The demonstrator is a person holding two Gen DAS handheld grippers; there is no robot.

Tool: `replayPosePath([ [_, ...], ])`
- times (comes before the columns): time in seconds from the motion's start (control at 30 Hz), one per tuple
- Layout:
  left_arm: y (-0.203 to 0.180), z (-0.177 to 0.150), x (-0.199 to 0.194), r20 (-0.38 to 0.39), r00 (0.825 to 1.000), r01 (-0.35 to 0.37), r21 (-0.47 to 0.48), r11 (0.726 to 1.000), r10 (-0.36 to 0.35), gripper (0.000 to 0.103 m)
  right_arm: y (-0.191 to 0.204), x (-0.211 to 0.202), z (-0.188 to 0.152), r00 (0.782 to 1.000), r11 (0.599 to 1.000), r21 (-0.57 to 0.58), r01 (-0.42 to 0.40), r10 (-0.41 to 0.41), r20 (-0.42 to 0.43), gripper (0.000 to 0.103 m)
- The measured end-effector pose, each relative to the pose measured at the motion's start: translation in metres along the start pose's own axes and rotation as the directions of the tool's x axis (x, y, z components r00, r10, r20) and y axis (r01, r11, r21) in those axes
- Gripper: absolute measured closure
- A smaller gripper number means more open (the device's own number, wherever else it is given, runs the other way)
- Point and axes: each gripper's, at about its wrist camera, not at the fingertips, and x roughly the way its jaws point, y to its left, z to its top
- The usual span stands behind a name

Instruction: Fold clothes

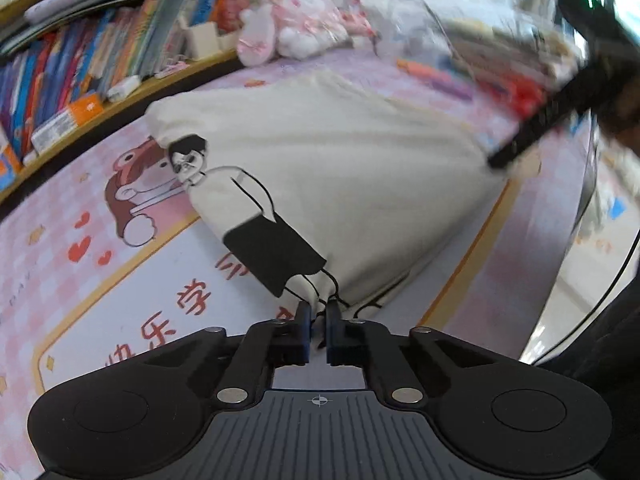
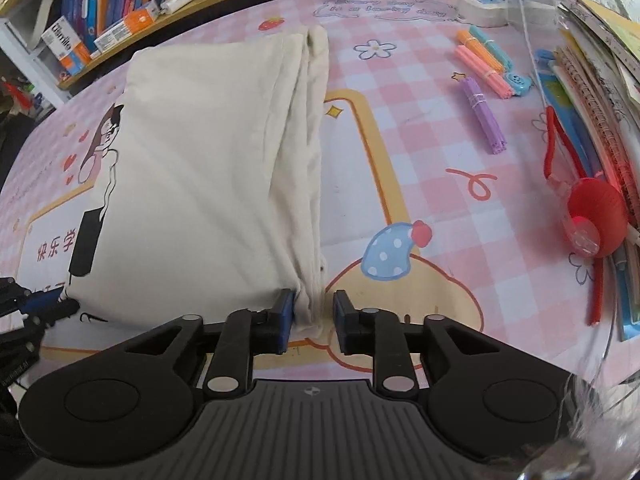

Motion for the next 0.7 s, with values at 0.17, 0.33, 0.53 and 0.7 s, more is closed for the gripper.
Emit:
replayPosePath([
  [0.17, 0.019, -0.015, -0.017, -0.038, 0.998, 0.042, -0.082, 0.996, -0.045, 0.098, 0.012, 0.003, -0.004, 0.997, 0.997, -0.030, -0.064, 0.063, -0.034, 0.090],
  [0.33, 0.032, -0.034, -0.019, -0.080, 0.991, 0.091, -0.179, 0.980, -0.106, 0.089, 0.030, 0.005, -0.007, 0.996, 0.992, -0.096, -0.082, 0.078, -0.039, 0.090],
  [0.53, 0.060, -0.043, -0.035, -0.096, 0.985, 0.105, -0.331, 0.938, -0.145, 0.070, 0.035, -0.003, 0.002, 1.000, 0.990, -0.141, -0.006, 0.004, -0.017, 0.063],
  [0.7, 0.107, -0.028, -0.049, 0.073, 0.996, 0.088, -0.517, 0.851, -0.059, 0.040, 0.047, -0.009, 0.004, 0.999, 0.977, -0.208, -0.034, 0.037, 0.010, 0.055],
])
